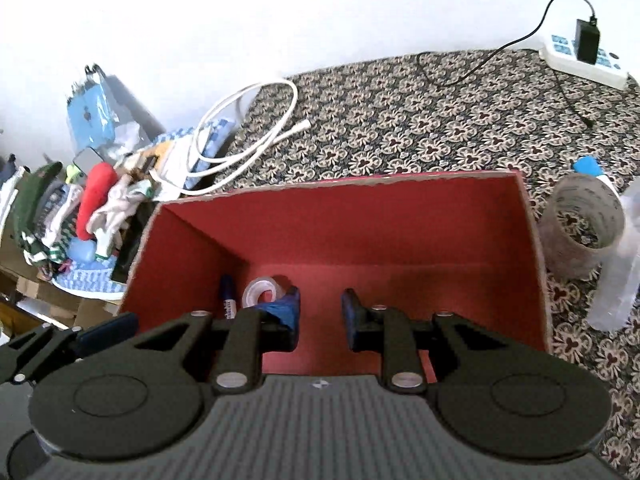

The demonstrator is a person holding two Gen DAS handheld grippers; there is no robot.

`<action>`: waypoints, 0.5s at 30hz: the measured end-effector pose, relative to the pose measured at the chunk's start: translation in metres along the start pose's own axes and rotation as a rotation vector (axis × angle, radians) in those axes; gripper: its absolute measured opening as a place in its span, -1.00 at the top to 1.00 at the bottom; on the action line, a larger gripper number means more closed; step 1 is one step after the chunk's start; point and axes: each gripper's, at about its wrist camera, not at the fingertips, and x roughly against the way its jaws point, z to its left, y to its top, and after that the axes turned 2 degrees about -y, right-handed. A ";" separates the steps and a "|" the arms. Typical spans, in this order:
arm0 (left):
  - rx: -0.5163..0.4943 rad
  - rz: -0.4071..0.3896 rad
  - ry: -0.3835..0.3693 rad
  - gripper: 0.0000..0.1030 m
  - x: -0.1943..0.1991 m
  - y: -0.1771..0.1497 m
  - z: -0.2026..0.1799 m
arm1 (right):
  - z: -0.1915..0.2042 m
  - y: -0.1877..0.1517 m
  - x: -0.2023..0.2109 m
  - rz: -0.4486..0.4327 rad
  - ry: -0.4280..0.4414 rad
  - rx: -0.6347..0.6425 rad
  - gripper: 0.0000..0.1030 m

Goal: Organize rigid objects
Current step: 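Open the right tool to release the tape roll, then withdraw, then move the right tool back toward the pine cone before the box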

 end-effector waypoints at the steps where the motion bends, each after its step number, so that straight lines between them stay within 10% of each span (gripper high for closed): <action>1: 0.002 -0.006 0.007 -0.17 0.004 -0.001 -0.002 | -0.001 -0.001 0.004 -0.005 0.009 -0.006 0.89; 15: 0.060 -0.010 0.082 -0.18 0.047 -0.027 -0.034 | -0.018 -0.032 0.067 -0.060 0.106 0.009 0.86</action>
